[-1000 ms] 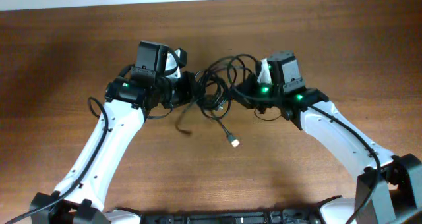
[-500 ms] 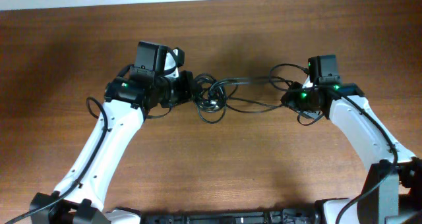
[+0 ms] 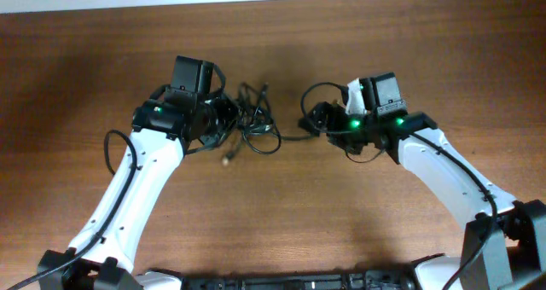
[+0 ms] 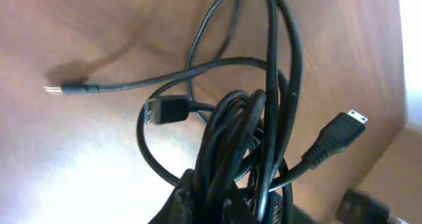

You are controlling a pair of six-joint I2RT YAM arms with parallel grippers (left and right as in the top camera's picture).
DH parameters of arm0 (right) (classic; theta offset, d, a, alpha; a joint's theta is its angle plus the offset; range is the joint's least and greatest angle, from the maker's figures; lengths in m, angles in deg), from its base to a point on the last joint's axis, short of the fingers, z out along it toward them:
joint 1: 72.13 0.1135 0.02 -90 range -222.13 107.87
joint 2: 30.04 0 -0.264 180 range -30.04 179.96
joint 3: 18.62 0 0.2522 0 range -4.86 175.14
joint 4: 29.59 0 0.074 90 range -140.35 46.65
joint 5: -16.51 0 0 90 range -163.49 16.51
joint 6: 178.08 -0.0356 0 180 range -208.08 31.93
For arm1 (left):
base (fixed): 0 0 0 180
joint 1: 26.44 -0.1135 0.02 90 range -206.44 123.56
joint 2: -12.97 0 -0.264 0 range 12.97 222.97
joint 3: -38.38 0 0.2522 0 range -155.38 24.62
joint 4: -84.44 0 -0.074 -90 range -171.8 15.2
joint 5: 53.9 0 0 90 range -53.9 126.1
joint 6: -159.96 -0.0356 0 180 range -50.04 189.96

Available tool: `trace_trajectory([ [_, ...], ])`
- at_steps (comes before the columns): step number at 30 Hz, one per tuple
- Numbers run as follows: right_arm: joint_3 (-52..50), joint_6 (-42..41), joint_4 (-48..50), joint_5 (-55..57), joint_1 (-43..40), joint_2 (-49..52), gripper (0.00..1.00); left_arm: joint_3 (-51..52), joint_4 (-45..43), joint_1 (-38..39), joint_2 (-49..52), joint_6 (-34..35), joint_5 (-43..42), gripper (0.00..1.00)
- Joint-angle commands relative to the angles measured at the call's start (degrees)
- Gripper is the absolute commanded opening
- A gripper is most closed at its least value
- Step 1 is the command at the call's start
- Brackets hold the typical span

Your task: Untangle cables

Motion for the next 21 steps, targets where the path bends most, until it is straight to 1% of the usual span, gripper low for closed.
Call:
trace_trajectory([
  [1, -0.2, 13.6, -0.9, -4.8, 4.5, 0.3, 0.99, -0.4, 2.4, -0.2, -0.6, 21.9, 2.0, 0.00],
  [3, -0.2, 19.0, -3.5, -5.2, 9.7, 0.2, 0.99, -0.4, 3.5, -0.2, -0.6, 28.4, 7.2, 0.00],
  [4, -0.2, 20.7, -3.2, -5.2, 12.4, 0.2, 0.99, -0.4, 3.8, -0.4, -0.6, 33.7, 7.4, 0.00],
  [5, -0.2, 22.5, -1.8, -5.0, 15.3, 0.2, 0.98, -0.4, 3.8, -0.4, -0.6, 36.0, 7.5, 0.00],
  [6, -0.2, 22.4, 0.8, -1.5, 18.9, 0.3, 0.97, -0.4, 3.8, -0.4, -0.6, 38.5, 7.3, 0.00],
  [8, -0.2, 22.4, 4.6, 10.6, 24.1, 0.3, 0.97, -0.4, 3.8, -0.4, -0.6, 38.6, 6.6, 0.00],
  [11, -0.2, 22.4, 9.4, 33.5, 29.4, 0.5, 0.97, -0.4, 3.8, -0.4, -0.6, 38.6, 0.0, 0.00],
  [12, -0.2, 22.4, 12.1, 37.6, 29.7, 1.2, 0.93, -0.4, 3.8, -0.4, -0.6, 38.6, -1.4, 0.00],
  [13, -0.2, 22.4, 13.8, 38.0, 29.6, 2.0, 0.86, -0.4, 3.8, -0.4, -0.6, 38.6, -2.7, 0.00],
  [15, -0.2, 22.4, 16.7, 38.0, 29.6, 4.3, 0.82, -0.4, 3.9, -0.4, -0.6, 38.6, -5.5, 0.00],
  [16, -0.2, 22.4, 17.6, 37.9, 29.6, 5.4, 0.75, -0.4, 3.9, -0.4, -0.6, 38.6, -5.9, 0.00],
  [17, -0.2, 22.4, 17.9, 37.9, 29.6, 6.0, 0.49, -0.4, 3.9, -0.4, -0.6, 38.6, -5.9, 0.00],
  [18, -0.2, 22.4, 17.7, 37.9, 29.6, 6.0, 0.11, -0.4, 3.9, -0.4, -0.6, 38.1, -5.7, 0.00],
  [19, -0.2, 22.4, 17.5, 37.9, 29.6, 5.3, 0.04, -0.4, 3.9, -0.4, -0.6, 37.0, -5.2, 0.00],
  [21, -0.2, 22.4, 15.3, 36.8, 29.6, 2.5, 0.04, -0.4, 3.9, -0.4, -0.6, 34.4, -3.1, 0.00],
])
